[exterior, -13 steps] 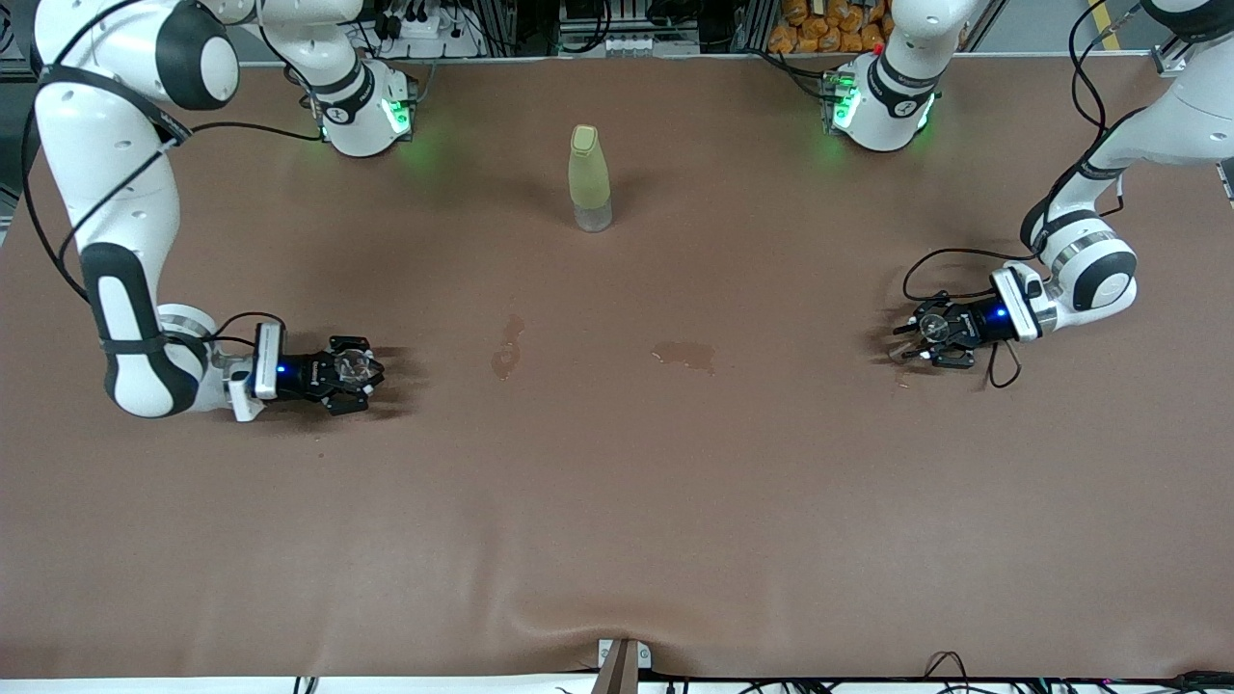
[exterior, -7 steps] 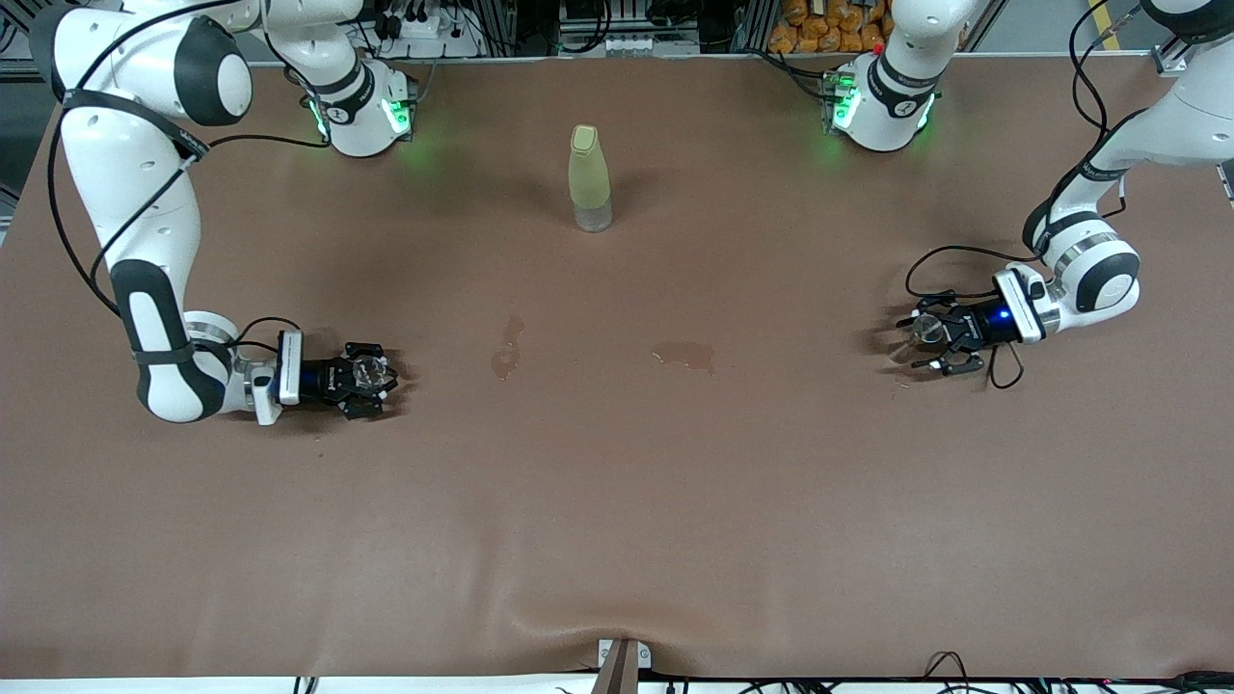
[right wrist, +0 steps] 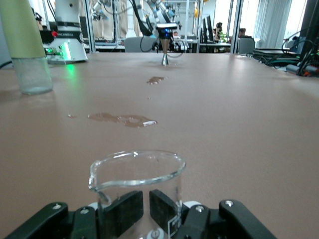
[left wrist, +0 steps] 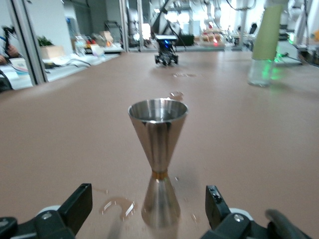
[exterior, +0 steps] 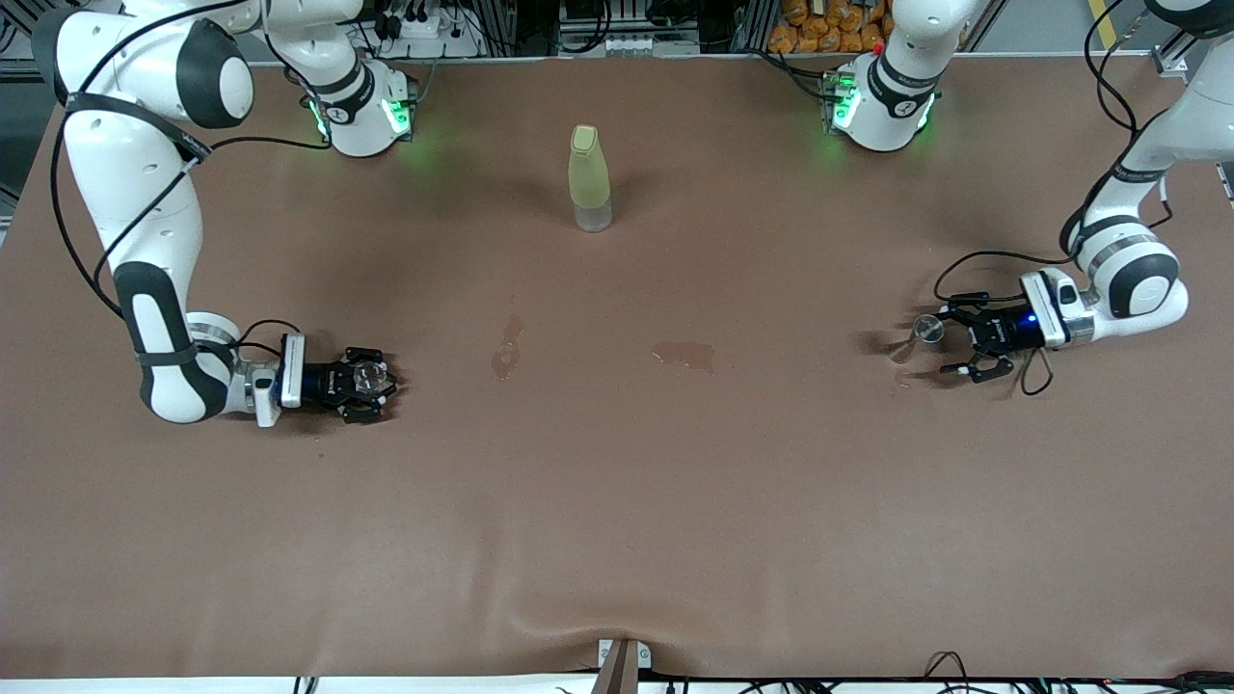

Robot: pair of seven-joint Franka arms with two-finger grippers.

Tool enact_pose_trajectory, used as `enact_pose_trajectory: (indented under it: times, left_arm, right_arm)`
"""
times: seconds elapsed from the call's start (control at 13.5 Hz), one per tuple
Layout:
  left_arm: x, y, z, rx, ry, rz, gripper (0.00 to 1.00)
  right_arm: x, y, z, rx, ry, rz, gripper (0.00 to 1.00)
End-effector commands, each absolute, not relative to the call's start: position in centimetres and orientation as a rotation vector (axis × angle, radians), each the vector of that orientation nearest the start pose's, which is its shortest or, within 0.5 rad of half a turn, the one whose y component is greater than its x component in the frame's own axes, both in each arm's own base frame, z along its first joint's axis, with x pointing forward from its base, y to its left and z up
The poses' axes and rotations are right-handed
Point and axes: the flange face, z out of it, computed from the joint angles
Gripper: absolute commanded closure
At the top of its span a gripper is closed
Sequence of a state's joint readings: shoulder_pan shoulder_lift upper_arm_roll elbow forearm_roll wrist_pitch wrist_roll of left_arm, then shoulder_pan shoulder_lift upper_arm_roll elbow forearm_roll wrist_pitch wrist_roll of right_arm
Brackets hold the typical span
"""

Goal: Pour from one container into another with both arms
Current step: 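Lower the cup and jigger onto the table with both grippers, then open both grippers, releasing the cup and the jigger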

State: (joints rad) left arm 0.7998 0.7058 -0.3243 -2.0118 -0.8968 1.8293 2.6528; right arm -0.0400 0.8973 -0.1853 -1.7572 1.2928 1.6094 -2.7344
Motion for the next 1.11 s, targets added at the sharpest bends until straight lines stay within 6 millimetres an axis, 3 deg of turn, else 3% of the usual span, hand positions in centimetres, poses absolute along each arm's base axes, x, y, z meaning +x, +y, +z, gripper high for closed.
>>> enact_pose_trajectory:
  times: [0.0,0.22,0.3,0.52,0.74,1.04]
  left_arm:
    - [49.6,19.0,16.6,1.581,-1.481,0.946,0.0]
    - [50.1,20.6,20.8,1.671,-1.542,0.791,0.0]
    - [50.3,21.0,22.4,1.705,-1.556,0.752,0.0]
    - [50.6,21.5,27.8,1.904,-1.489,0.561,0.0]
    - [51.1,20.5,33.0,2.202,-1.188,0.319,0.0]
    - [52.1,16.1,38.8,2.451,-0.829,0.12,0.0]
  right_arm:
    - [57.7,-3.1,5.7,-1.305,-1.576,-1.072,1.0]
    - [57.7,-3.0,5.9,-1.311,-1.565,-1.065,0.99]
    - [57.7,-3.0,5.9,-1.315,-1.563,-1.063,0.77]
    - [58.1,-3.4,6.5,-1.317,-1.578,-1.072,0.39]
    - [59.2,-4.1,7.6,-1.303,-1.624,-1.097,0.0]
    - [60.2,-6.5,9.3,-1.356,-1.685,-1.071,0.0]
